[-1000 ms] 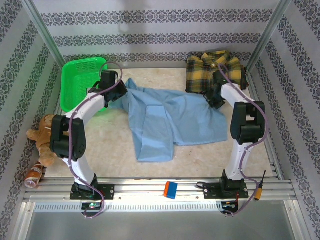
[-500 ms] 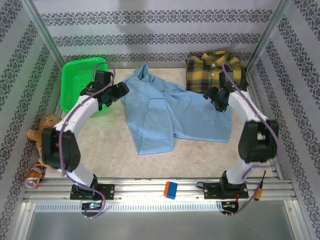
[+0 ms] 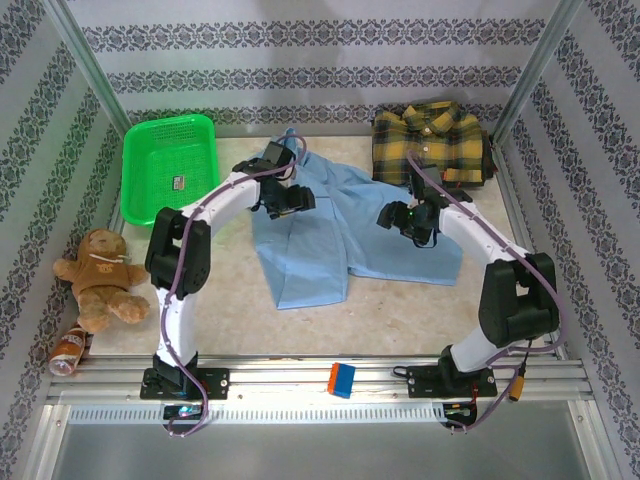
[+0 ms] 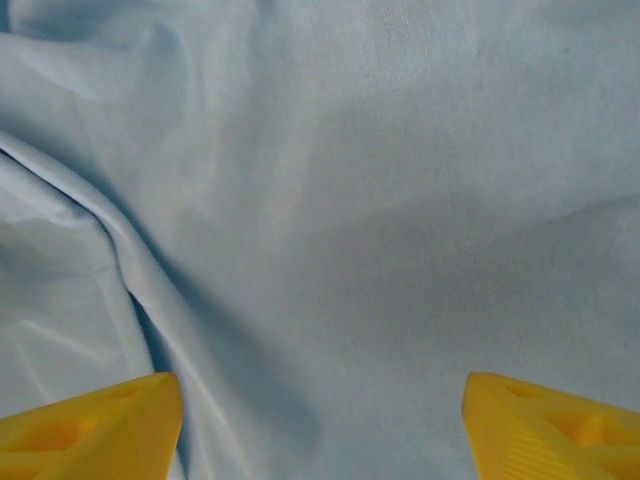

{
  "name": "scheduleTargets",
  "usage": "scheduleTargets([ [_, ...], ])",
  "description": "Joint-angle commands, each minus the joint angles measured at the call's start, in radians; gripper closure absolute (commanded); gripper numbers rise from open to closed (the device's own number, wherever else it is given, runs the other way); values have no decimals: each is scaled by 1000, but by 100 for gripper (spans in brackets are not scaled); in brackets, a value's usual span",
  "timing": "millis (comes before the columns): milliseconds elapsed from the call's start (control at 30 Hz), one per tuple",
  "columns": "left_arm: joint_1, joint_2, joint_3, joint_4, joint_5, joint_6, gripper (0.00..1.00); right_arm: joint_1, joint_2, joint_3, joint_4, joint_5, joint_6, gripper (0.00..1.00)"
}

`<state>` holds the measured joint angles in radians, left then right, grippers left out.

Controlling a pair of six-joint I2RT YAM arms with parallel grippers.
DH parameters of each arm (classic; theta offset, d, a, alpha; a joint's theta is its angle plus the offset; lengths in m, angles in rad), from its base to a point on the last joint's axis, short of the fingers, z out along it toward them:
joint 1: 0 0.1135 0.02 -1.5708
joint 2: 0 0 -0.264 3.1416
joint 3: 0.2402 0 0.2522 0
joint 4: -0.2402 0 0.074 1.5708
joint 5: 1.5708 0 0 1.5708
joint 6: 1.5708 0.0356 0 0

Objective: Fold and stack the long sleeve shirts

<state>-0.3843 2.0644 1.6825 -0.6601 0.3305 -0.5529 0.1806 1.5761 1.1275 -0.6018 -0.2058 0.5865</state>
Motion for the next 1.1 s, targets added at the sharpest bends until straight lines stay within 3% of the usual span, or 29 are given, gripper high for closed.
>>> scheduleTargets([
  [0, -3, 183, 272, -160, -97, 100, 38, 22, 90, 24, 18, -17, -42, 28],
  [200, -8, 271, 328, -81, -69, 83, 40, 13, 152, 33, 25, -39, -65, 29],
  [333, -7, 340, 388, -136, -118, 96, 45, 6, 200, 51, 29, -64, -57, 30],
  [600, -9, 371, 385, -81, -106, 77, 47, -11, 227, 66, 40, -70, -45, 31],
  [733, -8, 370, 358, -60, -98, 76, 54, -17, 241, 63, 46, -73, -43, 32],
  [1067, -9, 250, 275, 23, -107, 63, 87, -27, 272, 54, 62, -66, -15, 33],
])
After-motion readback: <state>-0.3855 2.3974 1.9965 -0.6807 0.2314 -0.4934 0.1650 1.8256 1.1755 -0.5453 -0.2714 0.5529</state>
